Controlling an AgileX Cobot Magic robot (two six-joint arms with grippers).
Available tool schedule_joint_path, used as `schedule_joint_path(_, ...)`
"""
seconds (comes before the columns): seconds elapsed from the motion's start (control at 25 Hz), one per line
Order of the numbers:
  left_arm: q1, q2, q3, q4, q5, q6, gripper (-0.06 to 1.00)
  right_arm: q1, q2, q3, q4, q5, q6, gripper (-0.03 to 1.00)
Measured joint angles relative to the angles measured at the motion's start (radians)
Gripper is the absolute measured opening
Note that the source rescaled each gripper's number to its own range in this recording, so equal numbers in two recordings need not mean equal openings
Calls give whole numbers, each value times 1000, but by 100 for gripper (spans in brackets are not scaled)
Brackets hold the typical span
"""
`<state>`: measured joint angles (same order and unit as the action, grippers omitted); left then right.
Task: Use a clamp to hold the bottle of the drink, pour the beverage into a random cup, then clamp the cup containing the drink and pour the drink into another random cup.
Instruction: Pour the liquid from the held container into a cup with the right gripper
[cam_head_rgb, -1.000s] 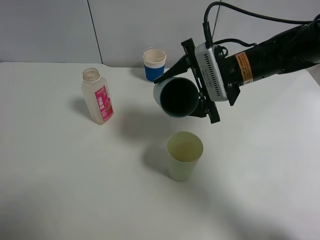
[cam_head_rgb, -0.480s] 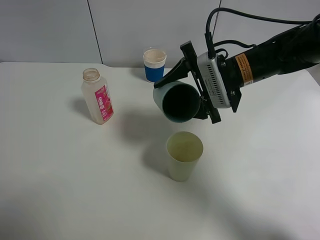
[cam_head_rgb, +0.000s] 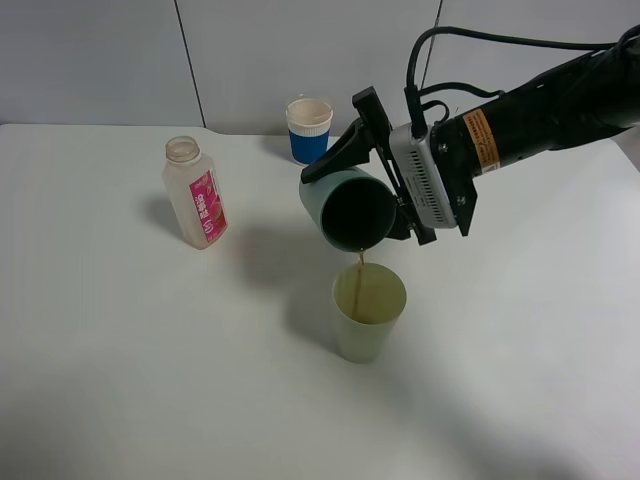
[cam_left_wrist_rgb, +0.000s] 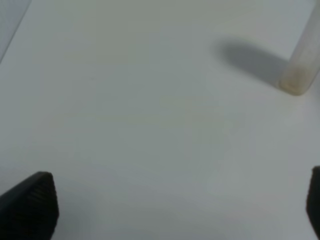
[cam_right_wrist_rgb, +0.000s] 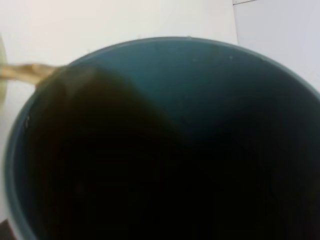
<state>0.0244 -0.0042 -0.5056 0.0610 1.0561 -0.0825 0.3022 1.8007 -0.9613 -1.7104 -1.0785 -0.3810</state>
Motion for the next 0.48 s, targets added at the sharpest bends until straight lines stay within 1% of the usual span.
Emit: schedule_joint_path(0.48, 0, 0, 0, 0, 0, 0, 100, 10, 0, 0, 0, 5, -103, 0)
